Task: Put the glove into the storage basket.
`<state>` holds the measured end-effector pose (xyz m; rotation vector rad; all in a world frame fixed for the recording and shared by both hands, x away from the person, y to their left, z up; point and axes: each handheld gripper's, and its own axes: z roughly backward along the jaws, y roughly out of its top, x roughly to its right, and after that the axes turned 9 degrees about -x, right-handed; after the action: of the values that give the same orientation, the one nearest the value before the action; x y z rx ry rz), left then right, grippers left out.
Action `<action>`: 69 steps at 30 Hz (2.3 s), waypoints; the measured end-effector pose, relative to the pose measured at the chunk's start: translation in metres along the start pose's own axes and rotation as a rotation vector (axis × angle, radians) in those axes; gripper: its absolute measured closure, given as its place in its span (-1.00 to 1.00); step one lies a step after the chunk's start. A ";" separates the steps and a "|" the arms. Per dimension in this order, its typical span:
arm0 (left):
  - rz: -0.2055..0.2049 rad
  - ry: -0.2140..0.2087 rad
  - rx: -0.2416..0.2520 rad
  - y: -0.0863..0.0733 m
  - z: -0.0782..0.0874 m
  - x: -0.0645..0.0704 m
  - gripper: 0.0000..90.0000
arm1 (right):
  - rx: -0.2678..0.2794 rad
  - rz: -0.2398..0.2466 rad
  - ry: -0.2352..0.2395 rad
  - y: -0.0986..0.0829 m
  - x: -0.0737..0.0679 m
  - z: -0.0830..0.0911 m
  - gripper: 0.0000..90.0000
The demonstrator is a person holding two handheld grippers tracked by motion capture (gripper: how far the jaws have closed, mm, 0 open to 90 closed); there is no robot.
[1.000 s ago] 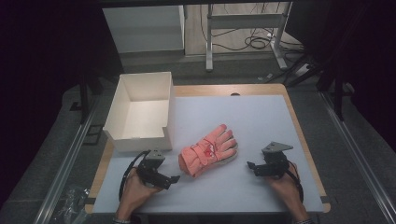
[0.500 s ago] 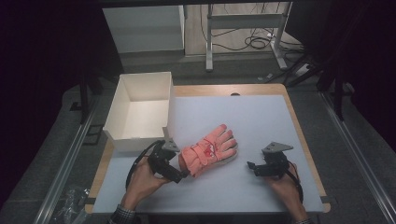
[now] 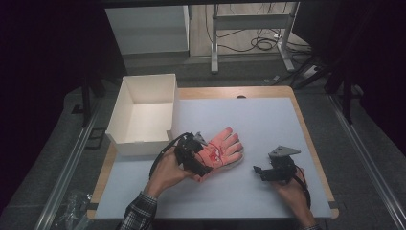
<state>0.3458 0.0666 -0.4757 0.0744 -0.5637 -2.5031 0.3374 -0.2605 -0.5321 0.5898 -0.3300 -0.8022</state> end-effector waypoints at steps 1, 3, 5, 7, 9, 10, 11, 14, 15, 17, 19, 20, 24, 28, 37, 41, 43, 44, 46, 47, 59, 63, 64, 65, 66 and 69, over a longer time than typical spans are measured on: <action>-0.005 0.000 -0.006 0.002 -0.004 0.001 -1.00 | 0.000 0.000 0.000 0.000 0.000 0.000 -0.61; -0.012 0.006 -0.028 0.007 -0.012 0.002 -1.00 | 0.000 0.001 -0.001 0.000 0.000 0.000 -0.61; -0.017 0.030 -0.064 0.010 -0.021 0.002 -1.00 | 0.000 0.001 -0.001 0.000 0.000 0.000 -0.61; -0.015 0.047 -0.090 0.010 -0.029 0.001 -1.00 | 0.001 -0.003 -0.001 0.000 0.000 0.000 -0.61; 0.000 0.038 -0.102 0.009 -0.035 -0.002 -1.00 | 0.000 0.002 -0.001 0.000 0.000 0.000 -0.61; 0.005 0.031 -0.108 0.008 -0.038 -0.004 -1.00 | 0.000 0.005 -0.002 0.000 0.000 0.000 -0.61; 0.006 0.024 -0.118 0.007 -0.040 -0.005 -1.00 | 0.001 0.001 -0.001 0.000 0.000 0.000 -0.61; 0.014 0.006 -0.138 0.006 -0.046 -0.006 -0.98 | 0.001 0.000 -0.001 0.000 0.000 0.000 -0.61; 0.015 0.004 -0.144 0.006 -0.047 -0.005 -0.97 | 0.001 0.000 -0.001 0.000 0.000 0.000 -0.61; 0.018 0.007 -0.152 0.006 -0.049 -0.004 -0.96 | 0.001 0.000 -0.001 0.000 0.000 0.000 -0.62; 0.011 0.015 -0.167 0.006 -0.052 -0.001 -0.95 | 0.001 0.000 -0.001 0.000 0.000 0.000 -0.61; 0.003 0.031 -0.170 0.006 -0.052 0.001 -0.95 | 0.001 0.000 -0.001 0.000 0.000 0.000 -0.61; -0.010 0.040 -0.178 0.006 -0.050 0.005 -0.83 | 0.000 -0.001 -0.001 0.000 0.000 0.000 -0.62; 0.000 0.036 -0.172 0.006 -0.047 0.006 -0.63 | 0.001 -0.001 -0.001 0.000 0.000 0.000 -0.61; -0.003 0.025 -0.149 0.005 -0.040 0.007 -0.25 | 0.001 -0.001 -0.001 0.000 0.000 0.000 -0.61; -0.004 0.016 -0.127 0.003 -0.038 0.006 -0.22 | 0.001 0.000 -0.001 0.000 0.000 0.000 -0.61; -0.006 0.014 -0.122 0.002 -0.037 0.006 -0.21 | 0.001 0.000 -0.001 0.000 0.000 0.000 -0.61; -0.008 0.013 -0.120 0.002 -0.036 0.006 -0.20 | 0.001 0.000 -0.001 0.000 0.000 0.000 -0.62; -0.012 0.011 -0.112 0.003 -0.034 0.005 -0.17 | 0.001 0.000 -0.001 0.000 0.000 0.000 -0.61; -0.013 0.006 -0.110 0.003 -0.033 0.005 -0.16 | 0.001 0.000 -0.001 0.000 0.000 0.000 -0.61; 0.038 0.014 -0.069 0.017 -0.016 0.001 -0.12 | 0.001 0.002 -0.002 0.000 0.000 0.000 -0.61; 0.072 0.018 -0.055 0.024 -0.006 -0.004 -0.12 | 0.003 0.003 -0.002 0.000 0.000 0.000 -0.61; 0.078 0.024 -0.055 0.026 -0.005 -0.005 -0.12 | 0.002 0.002 -0.002 0.000 0.000 0.000 -0.61; 0.086 0.032 -0.054 0.029 -0.002 -0.007 -0.12 | 0.002 0.002 -0.002 0.000 0.000 0.000 -0.61; 0.093 0.036 -0.050 0.031 0.000 -0.007 -0.12 | 0.002 0.002 -0.002 0.000 0.000 0.000 -0.61; 0.101 0.045 -0.044 0.038 0.006 -0.012 -0.12 | 0.003 0.004 -0.002 0.000 0.000 0.000 -0.61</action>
<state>0.3745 0.0464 -0.4553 0.0833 -0.4820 -2.4080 0.3374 -0.2606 -0.5324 0.5907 -0.3345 -0.7982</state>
